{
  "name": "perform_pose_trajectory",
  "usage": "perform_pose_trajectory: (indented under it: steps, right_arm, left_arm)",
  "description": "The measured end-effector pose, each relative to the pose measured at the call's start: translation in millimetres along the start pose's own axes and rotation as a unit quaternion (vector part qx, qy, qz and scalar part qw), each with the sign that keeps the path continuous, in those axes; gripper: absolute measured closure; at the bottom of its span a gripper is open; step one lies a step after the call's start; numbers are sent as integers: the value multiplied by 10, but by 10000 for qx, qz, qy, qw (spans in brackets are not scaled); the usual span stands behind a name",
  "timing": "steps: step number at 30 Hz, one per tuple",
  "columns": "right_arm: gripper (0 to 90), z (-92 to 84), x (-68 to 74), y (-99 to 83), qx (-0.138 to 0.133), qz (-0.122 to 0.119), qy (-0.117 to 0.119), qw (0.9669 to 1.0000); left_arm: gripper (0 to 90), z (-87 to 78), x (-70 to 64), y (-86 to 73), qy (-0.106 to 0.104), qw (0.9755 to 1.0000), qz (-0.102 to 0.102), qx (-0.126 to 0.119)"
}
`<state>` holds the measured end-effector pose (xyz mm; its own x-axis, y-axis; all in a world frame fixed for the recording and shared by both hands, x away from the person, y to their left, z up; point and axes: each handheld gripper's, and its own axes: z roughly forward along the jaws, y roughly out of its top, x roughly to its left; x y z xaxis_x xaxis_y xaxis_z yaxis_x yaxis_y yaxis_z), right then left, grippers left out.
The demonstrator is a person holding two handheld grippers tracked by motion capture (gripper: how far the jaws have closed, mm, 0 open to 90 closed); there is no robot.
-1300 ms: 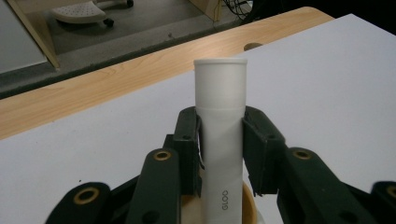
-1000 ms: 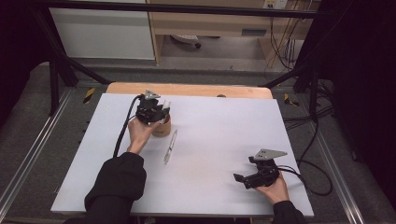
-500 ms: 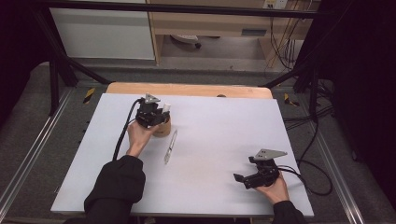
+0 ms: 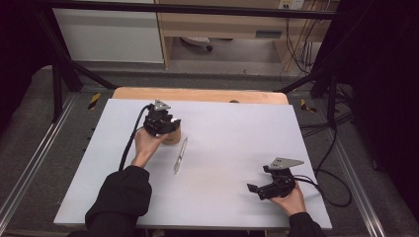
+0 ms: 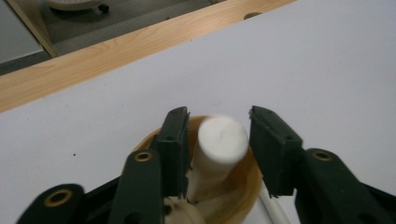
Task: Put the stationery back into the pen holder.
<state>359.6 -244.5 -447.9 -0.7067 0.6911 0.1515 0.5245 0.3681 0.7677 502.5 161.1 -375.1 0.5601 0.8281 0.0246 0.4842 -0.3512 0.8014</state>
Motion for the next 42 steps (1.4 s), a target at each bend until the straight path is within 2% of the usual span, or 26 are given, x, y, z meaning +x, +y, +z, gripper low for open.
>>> perform_pose_trajectory:
  steps: [2,10,11,14,20,25,32,42]
  right_arm:
    - [6,1,1,-1,13,6,-3,10000]
    - [6,6,5,-2,6,24,13,10000]
    - [6,6,4,-1,18,20,13,10000]
    - [6,7,4,-1,19,21,14,10000]
    - [6,8,3,-1,18,19,8,10000]
    - [6,10,4,-2,19,25,5,10000]
    - [6,11,4,-2,23,22,5,10000]
    - [6,16,1,-2,37,7,-1,10000]
  left_arm:
    - [487,-54,-8,11,-70,10000,0,19]
    - [319,-348,-19,45,-151,9999,35,18]
    - [299,-389,-19,42,-112,9999,65,3]
    - [248,-506,-11,10,-62,9999,96,-47]
    - [132,-680,48,-105,-47,9999,85,103]
    - [95,-797,96,-258,-42,9999,23,131]
    - [85,-889,136,-470,-47,9995,26,313]
    - [92,-871,178,-762,-94,9983,-102,566]
